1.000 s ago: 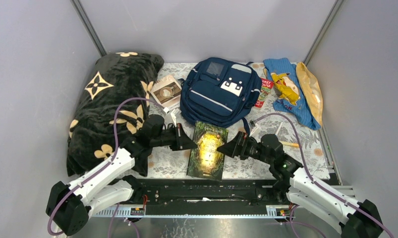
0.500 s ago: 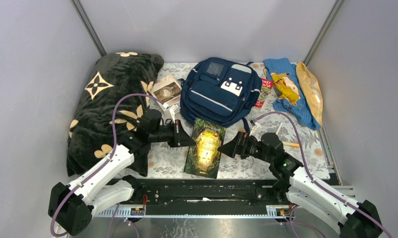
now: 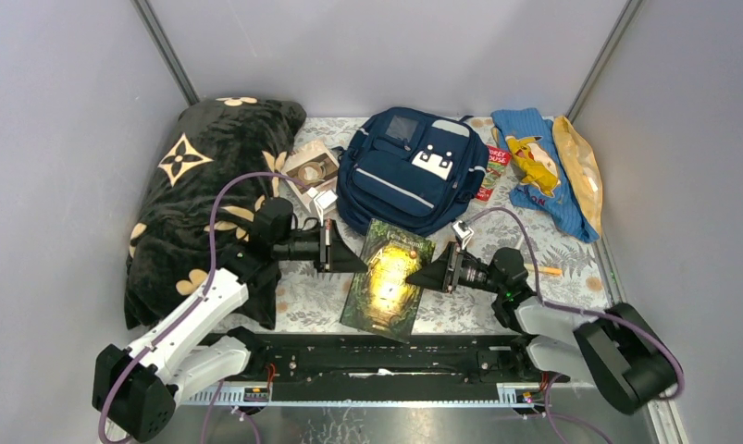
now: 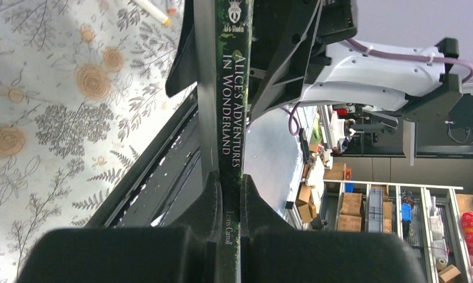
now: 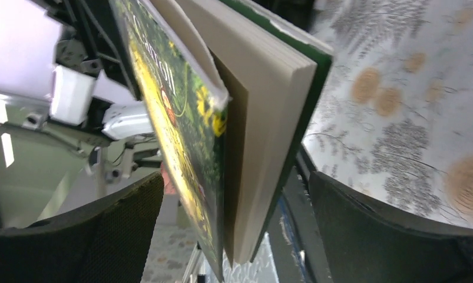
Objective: Pack the student bag
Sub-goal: Pick up the book from the center of the board.
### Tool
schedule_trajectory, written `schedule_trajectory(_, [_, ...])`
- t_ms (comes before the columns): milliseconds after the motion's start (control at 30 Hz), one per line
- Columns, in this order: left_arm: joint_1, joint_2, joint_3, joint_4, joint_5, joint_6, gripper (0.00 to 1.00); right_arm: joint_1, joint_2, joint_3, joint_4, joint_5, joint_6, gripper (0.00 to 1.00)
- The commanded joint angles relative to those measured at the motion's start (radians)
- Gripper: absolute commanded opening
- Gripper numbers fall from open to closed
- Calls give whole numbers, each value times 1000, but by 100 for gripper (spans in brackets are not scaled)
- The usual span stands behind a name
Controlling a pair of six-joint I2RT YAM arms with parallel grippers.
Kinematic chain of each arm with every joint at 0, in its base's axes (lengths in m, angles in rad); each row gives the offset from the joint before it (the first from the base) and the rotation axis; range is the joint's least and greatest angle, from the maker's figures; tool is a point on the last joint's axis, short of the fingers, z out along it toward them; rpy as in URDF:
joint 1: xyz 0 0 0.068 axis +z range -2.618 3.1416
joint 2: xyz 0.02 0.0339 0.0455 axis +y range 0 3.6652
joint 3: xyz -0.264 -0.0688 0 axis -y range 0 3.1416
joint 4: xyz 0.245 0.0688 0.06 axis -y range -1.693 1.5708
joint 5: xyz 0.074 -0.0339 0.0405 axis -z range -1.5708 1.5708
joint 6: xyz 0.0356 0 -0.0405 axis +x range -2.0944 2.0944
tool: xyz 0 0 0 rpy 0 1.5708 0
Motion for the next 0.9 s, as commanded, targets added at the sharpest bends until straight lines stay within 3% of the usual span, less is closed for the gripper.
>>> schedule_trajectory(0, [13,-6,44,180,78,-52,0,-4,162,42,600,-147,238,100])
schedule_trajectory(100, [22,13,43,220,70,-63,0,-3,256,62,734,-153,338,95])
schedule_trajectory(267, [36,49,58,233,68,-57,0,-4,230,63,733,-127,369,64])
schedule_trajectory(333, [43,65,67,220,69,-46,0,-4,210,68,732,-117,386,42])
schedule_trajectory(433, [52,83,105,150,2,3,0,-3,179,69,688,-71,411,0])
schedule_trajectory(467, [53,80,131,101,-39,31,3,-4,162,73,653,-51,406,0])
schedule_trajectory(533, [53,62,175,34,-133,69,33,-4,108,72,494,13,382,0])
schedule_trajectory(567, [54,48,198,-7,-193,81,55,-4,75,66,453,54,370,0])
schedule_trajectory(600, [57,33,217,-43,-253,90,83,-3,38,56,406,105,361,0])
schedule_trajectory(633, [64,16,231,-73,-296,96,92,-4,-3,49,354,156,349,0])
schedule_trajectory(700, [72,-27,238,-104,-376,84,99,-3,-96,50,202,284,309,0])
schedule_trajectory(867, [76,-144,121,-82,-635,-28,99,-3,-255,155,-98,491,181,0])
